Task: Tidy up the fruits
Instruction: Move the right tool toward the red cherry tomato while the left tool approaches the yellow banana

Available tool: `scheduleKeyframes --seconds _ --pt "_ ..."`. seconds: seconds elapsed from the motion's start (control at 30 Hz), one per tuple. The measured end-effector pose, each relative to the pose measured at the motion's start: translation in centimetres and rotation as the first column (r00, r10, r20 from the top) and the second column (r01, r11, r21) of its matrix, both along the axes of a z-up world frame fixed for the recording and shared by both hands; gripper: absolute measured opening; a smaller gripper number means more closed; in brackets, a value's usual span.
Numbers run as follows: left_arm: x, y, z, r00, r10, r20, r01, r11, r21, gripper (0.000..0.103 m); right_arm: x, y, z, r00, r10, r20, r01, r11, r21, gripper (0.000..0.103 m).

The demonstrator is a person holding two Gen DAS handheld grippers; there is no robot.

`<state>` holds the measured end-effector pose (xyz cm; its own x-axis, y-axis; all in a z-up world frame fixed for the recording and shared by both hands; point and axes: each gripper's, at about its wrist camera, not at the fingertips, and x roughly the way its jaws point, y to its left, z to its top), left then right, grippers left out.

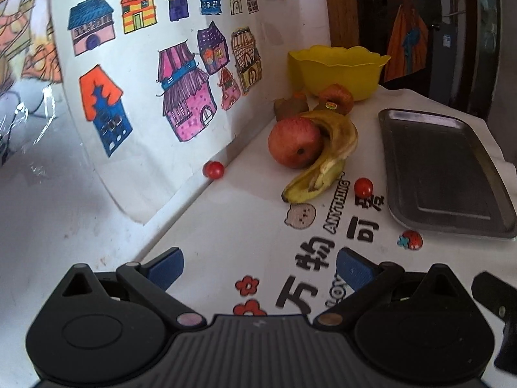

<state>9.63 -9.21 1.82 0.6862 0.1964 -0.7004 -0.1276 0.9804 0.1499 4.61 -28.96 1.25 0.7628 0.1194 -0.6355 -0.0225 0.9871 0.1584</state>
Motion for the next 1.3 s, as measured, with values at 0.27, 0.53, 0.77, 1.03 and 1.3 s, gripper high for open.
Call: scheduleKeyframes --seconds 0.27,0.53,0.77,1.03,1.3 --pt "1.9 0.6 0.2 0.999 0.035 -0.019 -0.035 0.999 -0.005 0.102 1.3 -0.3 0.6 0.999 0.029 0.024 -0.029 0.999 -0.039 0.102" --pt "3.8 2.0 -0.4 0.999 0.030 -0.024 -0.030 1.000 -0.009 0.102 3.5 0.1 0.4 1.000 0.009 0.026 -0.008 0.999 -0.050 0.102" --pt "5.5 4.1 -1.5 0.999 -0.045 0.028 0.046 0.999 -0.025 0.102 7.1 2.0 -0.4 0.991 0.120 0.053 -0.112 0.985 -0.131 0.102" --pt "8.7 5.2 -2.0 0.986 -0.158 0.053 0.163 0.980 -0.115 0.102 11.5 4.8 -1.1 0.952 0.303 0.039 -0.284 0.925 -0.253 0.102" --pt "10.9 4.0 -1.5 0.954 -0.285 0.089 0.297 0.937 -0.182 0.102 13.4 6.6 -2.8 0.924 0.383 0.015 -0.362 0.885 -0.293 0.091"
